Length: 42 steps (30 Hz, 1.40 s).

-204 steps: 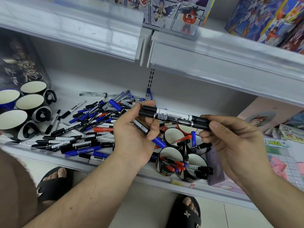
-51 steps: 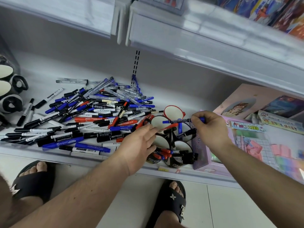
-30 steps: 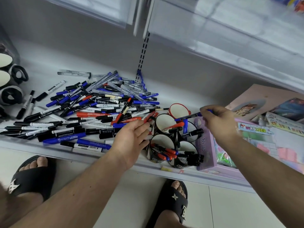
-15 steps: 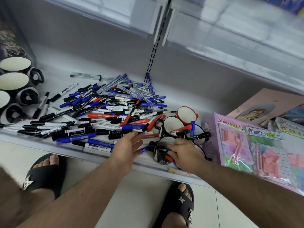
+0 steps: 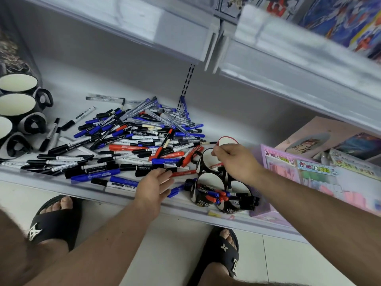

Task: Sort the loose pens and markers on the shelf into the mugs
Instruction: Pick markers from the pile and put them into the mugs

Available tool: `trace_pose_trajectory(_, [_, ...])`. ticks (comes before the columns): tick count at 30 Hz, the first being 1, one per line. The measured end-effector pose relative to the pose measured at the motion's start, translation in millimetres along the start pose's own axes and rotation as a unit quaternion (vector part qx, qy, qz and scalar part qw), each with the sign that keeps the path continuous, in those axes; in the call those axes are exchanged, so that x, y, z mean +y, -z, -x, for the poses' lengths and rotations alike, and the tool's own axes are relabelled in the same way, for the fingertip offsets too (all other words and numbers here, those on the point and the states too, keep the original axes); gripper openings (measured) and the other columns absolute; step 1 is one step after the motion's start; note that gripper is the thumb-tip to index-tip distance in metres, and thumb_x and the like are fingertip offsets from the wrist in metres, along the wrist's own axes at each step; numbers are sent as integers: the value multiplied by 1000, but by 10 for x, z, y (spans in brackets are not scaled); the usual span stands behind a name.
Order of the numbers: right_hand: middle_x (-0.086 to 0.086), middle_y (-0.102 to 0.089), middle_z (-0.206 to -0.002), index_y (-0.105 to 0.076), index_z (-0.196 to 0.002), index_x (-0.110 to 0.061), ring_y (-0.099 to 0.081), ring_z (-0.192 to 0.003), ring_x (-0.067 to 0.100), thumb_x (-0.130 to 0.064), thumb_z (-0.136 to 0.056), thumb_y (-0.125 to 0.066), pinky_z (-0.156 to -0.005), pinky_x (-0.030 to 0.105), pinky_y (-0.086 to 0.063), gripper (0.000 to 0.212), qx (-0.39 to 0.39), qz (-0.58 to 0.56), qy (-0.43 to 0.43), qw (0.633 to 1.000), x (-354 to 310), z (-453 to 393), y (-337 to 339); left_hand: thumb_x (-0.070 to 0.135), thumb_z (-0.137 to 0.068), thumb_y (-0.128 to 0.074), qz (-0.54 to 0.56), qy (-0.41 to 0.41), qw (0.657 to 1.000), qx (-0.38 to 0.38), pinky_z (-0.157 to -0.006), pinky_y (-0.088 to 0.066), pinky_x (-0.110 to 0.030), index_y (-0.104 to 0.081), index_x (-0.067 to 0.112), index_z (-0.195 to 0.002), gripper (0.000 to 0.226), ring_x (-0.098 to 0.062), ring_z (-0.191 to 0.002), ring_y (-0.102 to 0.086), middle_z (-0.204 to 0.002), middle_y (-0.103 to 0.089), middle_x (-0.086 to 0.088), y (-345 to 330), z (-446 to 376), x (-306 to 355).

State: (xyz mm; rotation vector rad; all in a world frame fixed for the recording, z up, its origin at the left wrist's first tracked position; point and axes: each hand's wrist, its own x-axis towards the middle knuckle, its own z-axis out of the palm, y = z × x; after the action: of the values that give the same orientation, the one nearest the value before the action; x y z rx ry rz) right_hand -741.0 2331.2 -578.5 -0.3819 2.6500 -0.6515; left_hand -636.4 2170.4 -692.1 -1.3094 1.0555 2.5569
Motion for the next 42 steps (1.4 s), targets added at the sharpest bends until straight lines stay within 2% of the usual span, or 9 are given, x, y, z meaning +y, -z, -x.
trace_pose_trajectory(5, [1, -53, -68, -52, -66, -16, -50, -65, 15, -33, -104, -42, -62, 31, -38, 42, -55, 6, -31, 998, -159, -84, -362, 21, -101, -40, 64, -8, 995, 71, -89, -51, -37, -57, 12, -125, 30, -19, -100, -68, -105, -72, 1, 132, -72, 133])
trace_pose_trajectory(9, [3, -62, -107, -66, -101, -11, -58, -97, 21, -20, -99, -48, -81, 31, -50, 20, -106, 115, 1, 988, -214, -248, -925, 20, -101, -38, 112, -27, 987, 114, -90, -50, -36, -56, 11, -125, 31, -19, -98, -68, -107, -71, -2, 267, -153, 358])
trace_pose_trajectory(14, [13, -39, -143, -43, -139, -12, -38, -131, 31, -15, -83, -65, -109, 41, -38, 61, -152, 234, 35, 960, -208, -401, -1638, 20, -100, -42, 143, -41, 978, 148, -75, -48, -30, -59, 13, -117, 25, -18, -86, -65, -97, -72, -1, 405, -224, 569])
trace_pose_trajectory(19, [21, -9, -156, -12, -153, -15, -10, -146, 41, -22, -74, -77, -121, 53, -13, 103, -114, 361, 74, 922, -188, -598, -2053, 21, -100, -45, 115, -42, 981, 154, -85, -50, -31, -59, 16, -116, 22, -15, -90, -66, -101, -72, 2, 426, -331, 655])
trace_pose_trajectory(23, [26, 36, -151, 21, -152, -22, 27, -142, 46, -21, -80, -70, -113, 63, 12, 115, -111, 440, 82, 887, -279, -786, -2162, 24, -99, -50, 88, -43, 984, 147, -80, -52, -28, -64, 15, -112, 21, -13, -88, -68, -102, -72, 3, 293, -448, 783])
trace_pose_trajectory(27, [25, 48, -143, 36, -144, -25, 34, -136, 50, -27, -78, -74, -107, 70, 13, 128, -106, 435, 66, 892, -339, -965, -2169, 25, -98, -52, 82, -41, 987, 134, -83, -54, -29, -66, 16, -108, 19, -13, -88, -69, -100, -72, 4, 217, -498, 783])
trace_pose_trajectory(32, [17, 41, -151, 35, -145, -31, 21, -141, 54, -18, -77, -78, -111, 73, -8, 132, -129, 394, 16, 910, -340, -1109, -2133, 23, -98, -52, 61, -29, 987, 143, -71, -50, -30, -63, 17, -108, 16, -14, -76, -64, -85, -70, 3, 278, -512, 587])
trace_pose_trajectory(37, [18, 4, -159, 10, -153, -32, -22, -137, 51, -16, -72, -81, -107, 59, -33, 123, -106, 397, 61, 910, -297, -1043, -2094, 22, -98, -52, 42, -19, 991, 129, -73, -49, -32, -64, 17, -94, 14, -17, -82, -63, -87, -70, 1, 303, -466, 563])
trace_pose_trajectory(42, [17, -12, -154, -6, -151, -31, -25, -137, 48, -20, -66, -86, -108, 58, -32, 117, -139, 423, 89, 891, -248, -1056, -1956, 23, -99, -51, 41, -9, 991, 128, -71, -48, -31, -63, 16, -93, 15, -15, -77, -62, -82, -67, 2, 337, -481, 539])
